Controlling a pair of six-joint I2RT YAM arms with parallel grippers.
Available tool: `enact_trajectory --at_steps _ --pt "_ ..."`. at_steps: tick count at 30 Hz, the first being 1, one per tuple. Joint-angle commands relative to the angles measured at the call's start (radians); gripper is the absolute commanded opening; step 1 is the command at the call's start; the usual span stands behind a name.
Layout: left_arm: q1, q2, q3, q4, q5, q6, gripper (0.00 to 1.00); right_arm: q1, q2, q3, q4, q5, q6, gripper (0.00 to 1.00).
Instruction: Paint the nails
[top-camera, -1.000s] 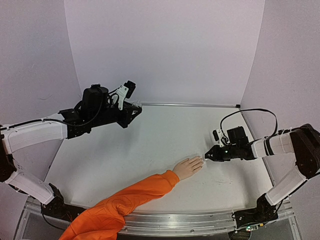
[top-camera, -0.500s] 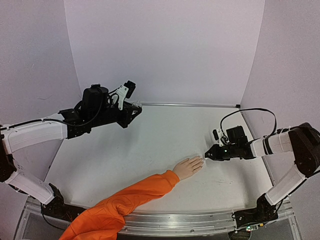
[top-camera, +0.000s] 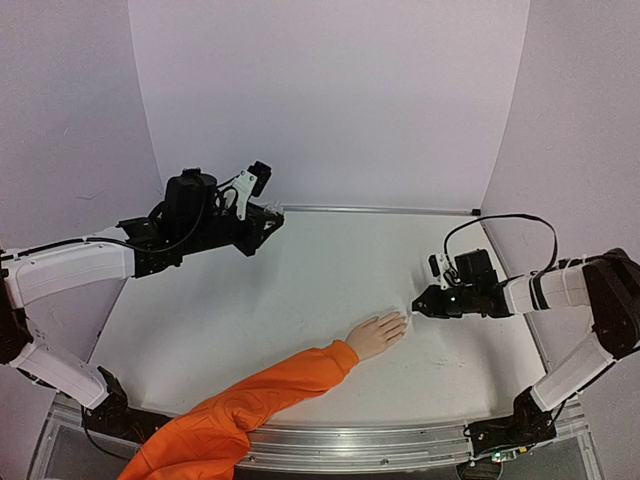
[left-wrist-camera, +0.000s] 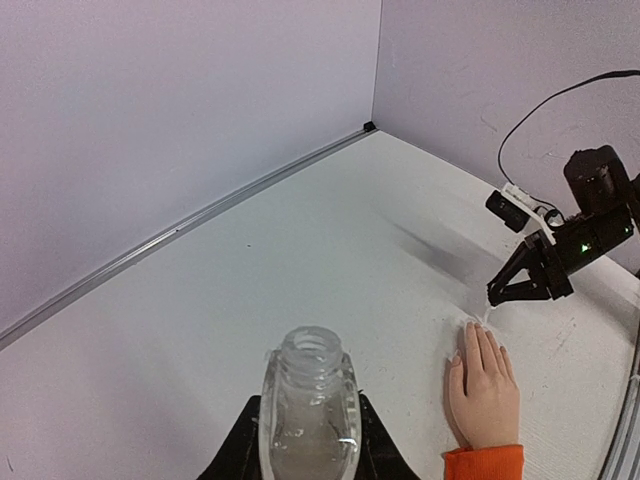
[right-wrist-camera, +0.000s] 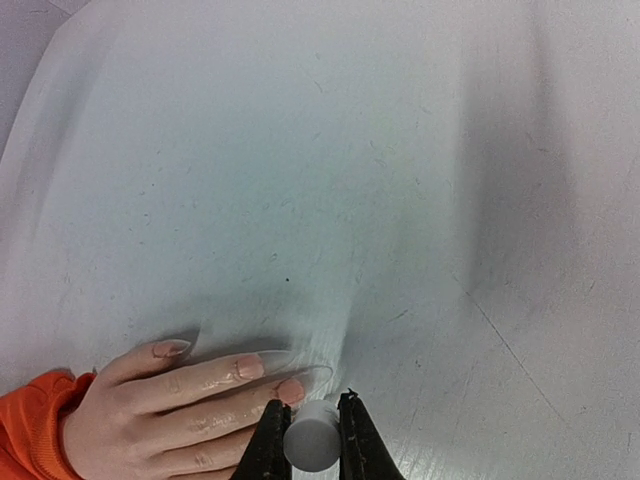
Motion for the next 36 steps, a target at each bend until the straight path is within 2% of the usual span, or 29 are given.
enact_trajectory --at_steps 1,17,36 --pt "0.006 -0.035 0.032 0.059 0.001 0.005 0.00 0.006 -0.098 -0.009 -0.010 -0.032 -0.017 0.00" --pt "0.006 -0.043 0.026 0.059 0.010 -0.004 0.00 0.016 -0.055 -0.014 -0.024 -0.089 -0.034 0.00" --pt "0.006 -0.042 0.025 0.059 0.002 0.002 0.00 0.024 -0.019 -0.001 -0.014 -0.068 -0.024 0.00"
